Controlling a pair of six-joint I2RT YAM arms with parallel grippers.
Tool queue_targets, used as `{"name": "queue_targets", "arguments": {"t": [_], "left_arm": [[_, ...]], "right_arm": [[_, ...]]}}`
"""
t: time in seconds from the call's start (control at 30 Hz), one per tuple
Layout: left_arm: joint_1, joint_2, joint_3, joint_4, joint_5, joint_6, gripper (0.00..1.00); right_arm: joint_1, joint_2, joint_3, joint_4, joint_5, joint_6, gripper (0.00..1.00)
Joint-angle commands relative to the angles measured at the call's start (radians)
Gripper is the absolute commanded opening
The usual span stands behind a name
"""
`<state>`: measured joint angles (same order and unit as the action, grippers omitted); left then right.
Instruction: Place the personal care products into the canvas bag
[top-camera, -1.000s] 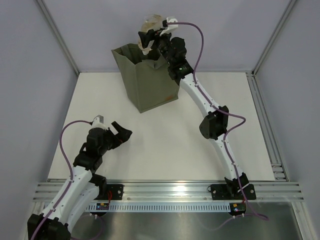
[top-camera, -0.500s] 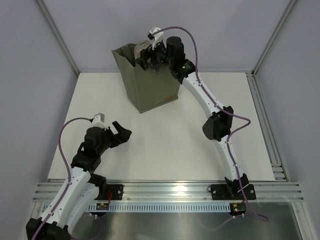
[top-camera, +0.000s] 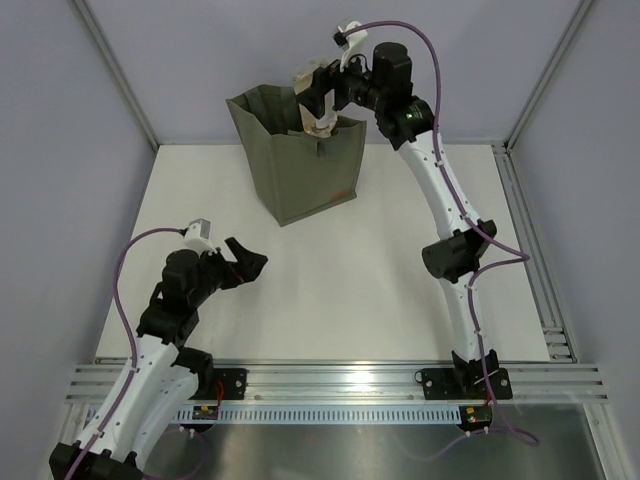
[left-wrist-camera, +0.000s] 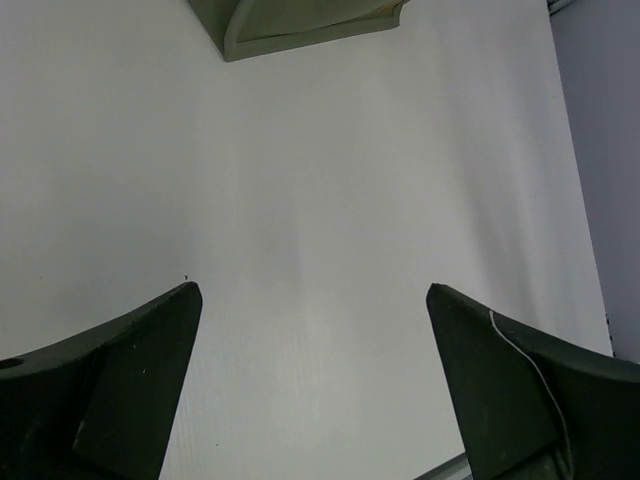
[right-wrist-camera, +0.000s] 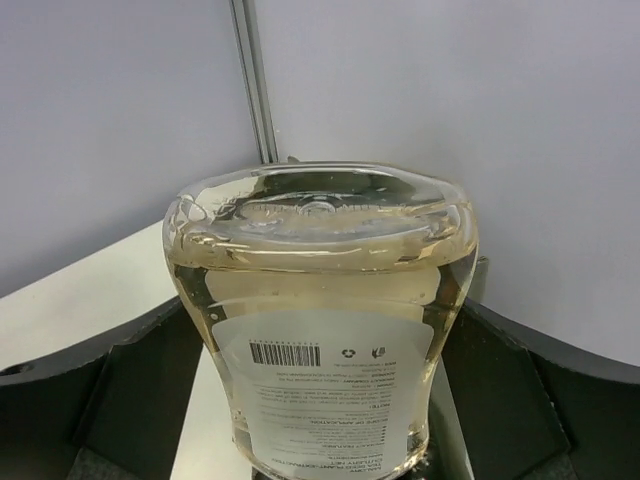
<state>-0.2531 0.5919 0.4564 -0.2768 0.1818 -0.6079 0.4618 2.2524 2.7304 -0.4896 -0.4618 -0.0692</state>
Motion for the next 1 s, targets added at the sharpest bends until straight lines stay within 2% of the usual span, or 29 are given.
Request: {"name": "queue_targets", "arguments": {"t": [0.0,0.07,0.2,0.27,0.37,0.53,0.63,0.67,0.7,0.73,0.77,0.83,0.87,0.9,0.93,0.97], "left_arm": [[0.0,-0.044,0.051,0.036,0.062,-0.026,0.99],[0.0,-0.069,0.047,0.005,0.058,-0.036,0.99],[0.0,-0.109,0.031,-0.018,0.044,-0.044,0.99],[0.0,-0.112,0.034,-0.021,0.039,-0.052,0.99],[0.0,-0.107,0.042,-0.019,0.03,-0.067,0.99],[0.0,-0.096,0.042,-0.009,0.021,-0.067,0.99],[0.0,-0.067,0.053,-0.013,0.025,-0.056,0.99],[0.0,-0.055,0.053,-0.012,0.028,-0.056,0.99],[0.0,-0.047,0.051,-0.006,0.031,-0.056,0.99],[0.0,-0.041,0.05,0.01,0.038,-0.056,0.99],[0.0,-0.027,0.05,0.017,0.044,-0.056,0.99],[0.0,-0.012,0.056,0.022,0.056,-0.047,0.99],[0.0,-0.007,0.059,0.022,0.056,-0.047,0.99],[0.0,-0.007,0.059,0.022,0.058,-0.047,0.99],[0.0,-0.01,0.056,0.025,0.056,-0.05,0.99],[0.0,-0.015,0.053,0.024,0.059,-0.05,0.99]], "right_arm": [[0.02,0.096,-0.009,0.095,-0.008,0.089,0.99],[0.02,0.116,-0.023,0.138,0.031,0.092,0.99],[0.018,0.214,0.072,0.184,0.1,0.075,0.94],[0.017,0.191,0.001,0.288,0.121,0.091,0.95],[0.017,0.164,-0.023,0.359,0.112,0.146,0.99],[0.023,0.156,-0.011,0.33,0.084,0.155,0.99],[0.021,0.073,-0.07,0.327,0.115,0.166,1.0],[0.021,0.047,-0.162,0.386,0.133,0.148,0.99],[0.034,0.056,-0.161,0.372,0.134,0.102,0.99],[0.053,0.112,-0.094,0.277,0.146,-0.075,0.99],[0.075,0.234,0.13,0.04,0.213,-0.145,1.0],[0.087,0.262,0.215,-0.035,0.212,-0.173,0.99],[0.084,0.234,0.086,0.017,0.19,-0.17,0.99],[0.08,0.129,-0.032,0.087,0.169,-0.169,0.99],[0.08,0.074,-0.208,0.223,0.148,-0.191,0.99],[0.081,0.04,-0.243,0.255,0.085,-0.207,0.99]]}}
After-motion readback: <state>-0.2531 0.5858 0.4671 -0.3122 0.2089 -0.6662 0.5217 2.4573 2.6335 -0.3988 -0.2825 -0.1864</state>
